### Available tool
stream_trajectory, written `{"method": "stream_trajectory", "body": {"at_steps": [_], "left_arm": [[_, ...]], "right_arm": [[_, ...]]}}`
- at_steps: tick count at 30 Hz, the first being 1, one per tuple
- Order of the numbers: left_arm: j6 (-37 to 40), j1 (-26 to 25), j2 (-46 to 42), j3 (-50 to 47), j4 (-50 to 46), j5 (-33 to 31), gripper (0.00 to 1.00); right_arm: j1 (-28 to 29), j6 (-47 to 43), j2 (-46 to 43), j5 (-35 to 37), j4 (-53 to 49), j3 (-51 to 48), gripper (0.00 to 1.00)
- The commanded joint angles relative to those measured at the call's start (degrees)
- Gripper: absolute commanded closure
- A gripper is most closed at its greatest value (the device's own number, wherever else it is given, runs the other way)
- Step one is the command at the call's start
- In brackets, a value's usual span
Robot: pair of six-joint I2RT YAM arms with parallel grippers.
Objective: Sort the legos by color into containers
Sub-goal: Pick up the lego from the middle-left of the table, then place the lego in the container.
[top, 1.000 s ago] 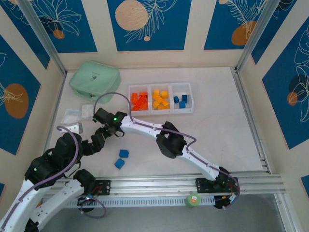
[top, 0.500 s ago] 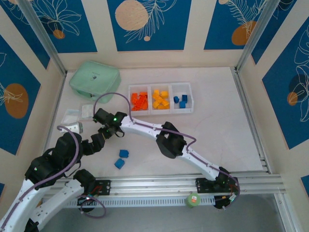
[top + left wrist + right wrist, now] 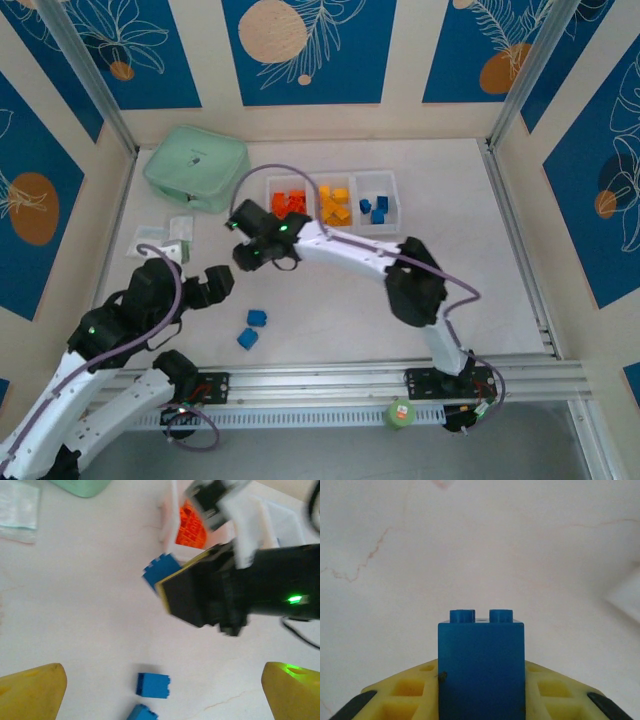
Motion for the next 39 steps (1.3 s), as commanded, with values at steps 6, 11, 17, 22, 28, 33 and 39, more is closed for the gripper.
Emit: {"method": "stream_trajectory", "body": {"at_steps": [6, 11, 17, 22, 28, 33, 39], "left_arm": [[1.15, 0.41, 9.37, -2.75, 16.86, 11.74, 0.01], [1.58, 0.41, 15.28, -2.75, 24.25, 14.74, 0.01], [1.92, 0.41, 21.46, -1.81, 29.61, 16.22, 0.01], [1.51, 0.47, 24.36, -1.08, 31.53, 16.89, 0.01], [1.74, 0.50, 25.37, -1.35, 31.65, 15.54, 0.01], [1.79, 0.67, 25.69, -1.84, 31.76, 14.97, 0.01], [2.13, 0.95, 26.00, -1.48, 30.99, 14.93, 0.01]], "right_arm": [[-13.03, 7.66, -20.09, 2.02, -0.23, -18.48, 0.71], [-24.50, 8.56, -24.58, 0.68, -1.77, -23.56, 0.70], [-33.51, 5.86, -18.48, 1.98, -2.35, -19.88, 0.71], [-37.47, 3.89, -9.55, 2.89, -2.49, -12.19, 0.71], [-40.21, 2.17, 0.09, 4.44, -4.41, -2.89, 0.71], [-40.95, 0.99, 5.84, 5.92, -5.50, 2.34, 0.71], [-41.14, -0.36, 10.32, 5.83, -6.91, 7.06, 0.63]]}}
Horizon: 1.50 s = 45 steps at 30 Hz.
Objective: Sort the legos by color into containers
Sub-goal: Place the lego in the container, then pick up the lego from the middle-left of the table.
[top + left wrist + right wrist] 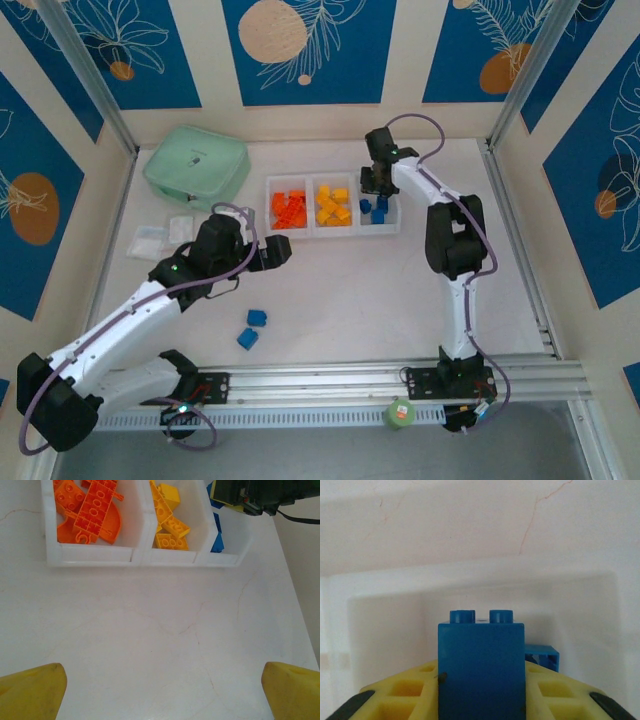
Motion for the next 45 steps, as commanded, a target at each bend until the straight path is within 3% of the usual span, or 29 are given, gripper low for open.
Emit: {"method": "stream_trajectory", "body": {"at_steps": [1, 5, 9, 17, 27, 37, 45], "left_arm": [[1.73, 0.83, -0.05, 1.08, -0.11, -0.52, 0.01], [1.79, 0.99, -0.40, 0.84, -0.22, -0.70, 0.01], [1.79, 1.18, -0.58, 1.37, -0.32, 0.08, 0.01], [2.32, 1.45, -3.73, 0.61, -2.38, -1.35, 0.01], [2.49, 1.71, -12.71, -2.89, -10.41, -3.82, 0.01], [0.64, 1.80, -21.55, -6.11, -19.87, -8.34, 0.01], [-1.30, 1.83, -27.05, -6.92, -25.49, -11.24, 0.01]], "right_arm": [[0.00, -1.57, 0.94, 0.62, -2.12, 2.51, 0.60], [0.03, -1.31, -1.17, -0.03, -1.49, 1.23, 0.51], [0.33, -0.82, -4.59, -0.54, -1.83, -0.25, 0.51], [4.63, 0.53, -18.22, -2.14, 1.00, -13.40, 0.49], [18.71, 4.39, -32.92, -3.43, 2.59, -29.92, 0.40], [36.80, 11.26, -29.11, -6.78, 5.51, -31.65, 0.31], [44.84, 14.34, -20.33, -10.57, 8.63, -27.21, 0.24]]}}
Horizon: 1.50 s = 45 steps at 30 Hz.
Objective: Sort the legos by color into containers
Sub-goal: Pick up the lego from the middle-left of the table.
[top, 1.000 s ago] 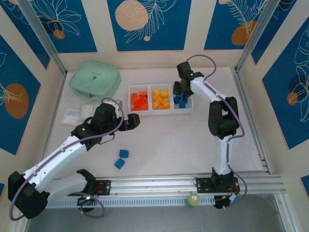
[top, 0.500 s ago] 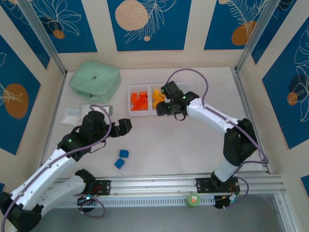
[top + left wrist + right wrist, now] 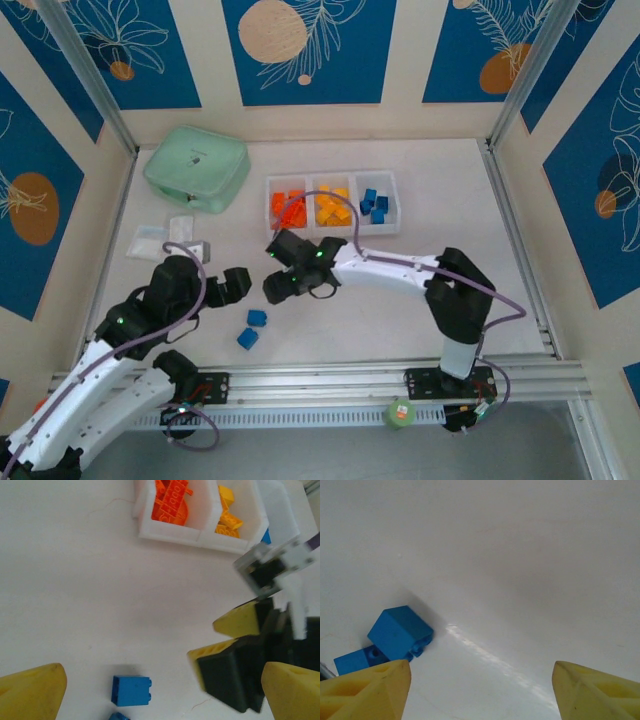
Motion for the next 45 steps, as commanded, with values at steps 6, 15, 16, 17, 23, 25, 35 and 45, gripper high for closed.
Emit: {"method": "stream_trajectory", "body": {"at_steps": [6, 15, 16, 17, 23, 25, 35, 45], "left_arm": [[-2.52, 0.73, -4.50, -0.43, -7.03, -3.70, 0.01], [-2.95, 0.73, -7.39, 0.36, -10.50, -5.67, 0.01], [-2.98, 0.73, -7.47, 0.28, -10.52, -5.63, 0.01], [-2.98, 0.73, -7.48, 0.28, -10.53, -5.62, 0.01], [-2.87, 0.73, -7.06, -0.08, -10.17, -5.50, 0.01], [-2.84, 0.73, -6.96, -0.16, -10.09, -5.45, 0.01], [-3.15, 0.73, -6.69, -0.43, -8.90, -4.66, 0.01], [-3.42, 0.73, -5.70, -0.08, -7.39, -2.59, 0.01]], "right_arm": [[4.54, 1.96, 8.64, -3.54, 2.24, 7.08, 0.19], [6.71, 1.47, 16.62, -1.18, -1.12, 14.92, 0.15], [6.80, 1.51, 17.23, -0.96, -1.53, 15.43, 0.15], [6.91, 1.69, 17.62, -0.91, -2.00, 15.65, 0.15], [7.11, 4.76, 18.09, 1.96, -5.94, 15.32, 0.16], [7.15, 5.86, 17.06, 2.91, -6.99, 14.14, 0.18], [7.29, 7.94, 15.48, 3.51, -9.41, 13.19, 0.37], [6.65, 7.87, 12.04, 4.25, -9.47, 12.15, 0.58]]}}
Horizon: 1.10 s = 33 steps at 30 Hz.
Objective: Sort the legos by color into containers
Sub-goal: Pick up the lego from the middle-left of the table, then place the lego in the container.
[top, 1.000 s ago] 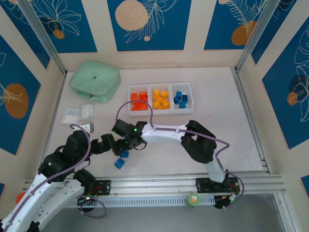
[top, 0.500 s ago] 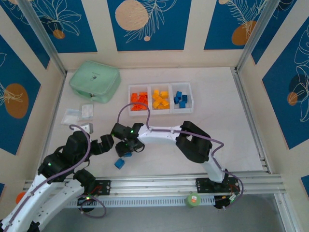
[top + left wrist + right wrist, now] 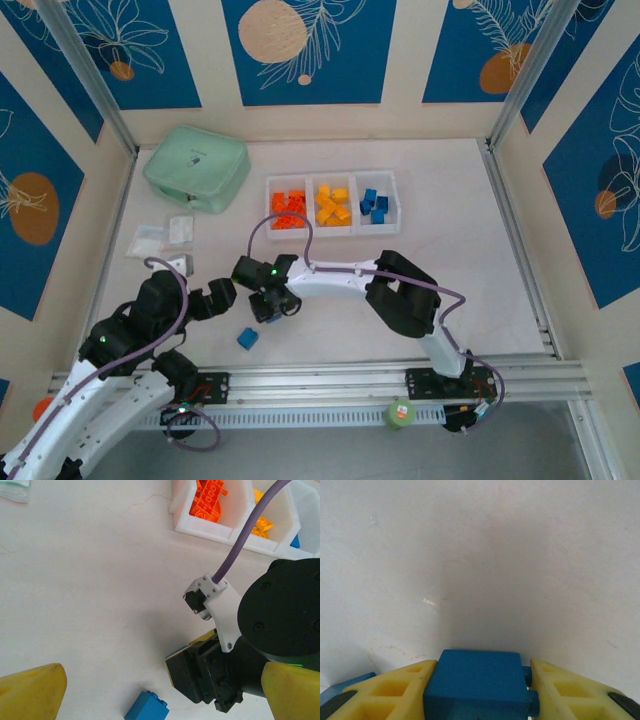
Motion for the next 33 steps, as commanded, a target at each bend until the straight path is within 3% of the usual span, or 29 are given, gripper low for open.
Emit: {"method": "stream_trajectory", "body": {"at_steps": [1, 7, 10, 15, 21, 29, 33], "left_arm": [[-0.75, 0.64, 1.06, 0.10, 2.16, 1.96, 0.01], [0.58, 0.64, 4.66, 0.49, 8.49, 6.06, 0.01], [1.53, 0.64, 8.13, 0.75, 13.38, 8.75, 0.01], [2.74, 0.66, 16.06, 1.93, 21.42, 13.38, 0.01], [3.91, 0.64, 24.27, 4.11, 27.69, 15.32, 0.01], [4.96, 0.73, 31.99, 7.29, 30.32, 16.28, 0.01], [5.02, 0.82, 33.11, 7.63, 30.35, 16.02, 0.01]], "right_arm": [[-0.40, 0.14, -5.55, 0.87, -1.15, -1.76, 0.59], [-6.49, -1.98, -16.24, 3.00, -1.65, -6.72, 0.59], [-13.13, -4.83, -21.43, 6.77, -2.61, -8.85, 0.59], [-28.88, -10.19, -25.37, 8.42, -0.89, -9.06, 0.59], [-42.05, -15.52, -17.06, 7.24, 1.97, -1.61, 0.59], [-48.79, -17.78, -0.88, 6.38, 0.24, 14.34, 0.57], [-50.05, -17.96, 4.54, 4.48, -1.42, 20.72, 0.47]]}}
